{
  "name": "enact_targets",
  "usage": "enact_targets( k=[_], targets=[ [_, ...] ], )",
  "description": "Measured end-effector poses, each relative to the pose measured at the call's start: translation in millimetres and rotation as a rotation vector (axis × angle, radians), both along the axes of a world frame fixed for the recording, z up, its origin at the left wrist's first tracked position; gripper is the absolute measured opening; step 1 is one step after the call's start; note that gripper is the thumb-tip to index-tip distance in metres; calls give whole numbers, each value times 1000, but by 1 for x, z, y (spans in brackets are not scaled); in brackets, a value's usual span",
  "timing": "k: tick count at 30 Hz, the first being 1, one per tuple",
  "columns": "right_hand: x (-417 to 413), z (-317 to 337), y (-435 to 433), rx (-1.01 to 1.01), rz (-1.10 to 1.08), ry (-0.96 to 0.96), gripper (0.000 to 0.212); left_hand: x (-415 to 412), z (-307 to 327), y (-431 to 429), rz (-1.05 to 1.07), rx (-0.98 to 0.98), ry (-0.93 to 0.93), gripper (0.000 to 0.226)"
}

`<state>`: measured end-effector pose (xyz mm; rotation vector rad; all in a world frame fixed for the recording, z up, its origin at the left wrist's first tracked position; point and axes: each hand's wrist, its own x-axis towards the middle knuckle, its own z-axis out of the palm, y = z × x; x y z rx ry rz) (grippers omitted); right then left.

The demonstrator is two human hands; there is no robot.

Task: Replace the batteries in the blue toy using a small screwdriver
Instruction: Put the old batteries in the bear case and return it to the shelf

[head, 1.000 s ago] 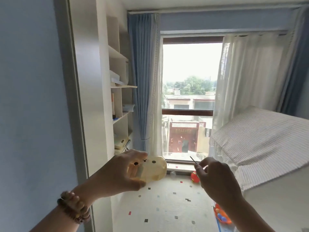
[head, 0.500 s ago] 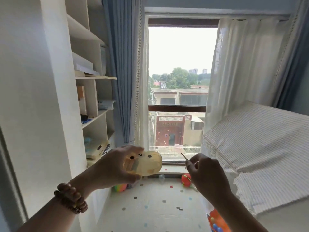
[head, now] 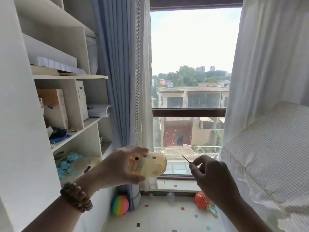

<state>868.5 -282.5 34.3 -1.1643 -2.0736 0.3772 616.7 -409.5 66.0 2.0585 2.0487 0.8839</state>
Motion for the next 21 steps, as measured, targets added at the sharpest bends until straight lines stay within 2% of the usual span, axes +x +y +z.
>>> enact_targets(
  k=[9, 21],
  targets=[
    [-99, 5, 229, -71, 95, -16, 10, -94, 7, 193, 118, -10, -68, 81],
    [-274, -13, 444, -89, 142, -44, 10, -252, -19, 390, 190, -21, -113, 82]
  ],
)
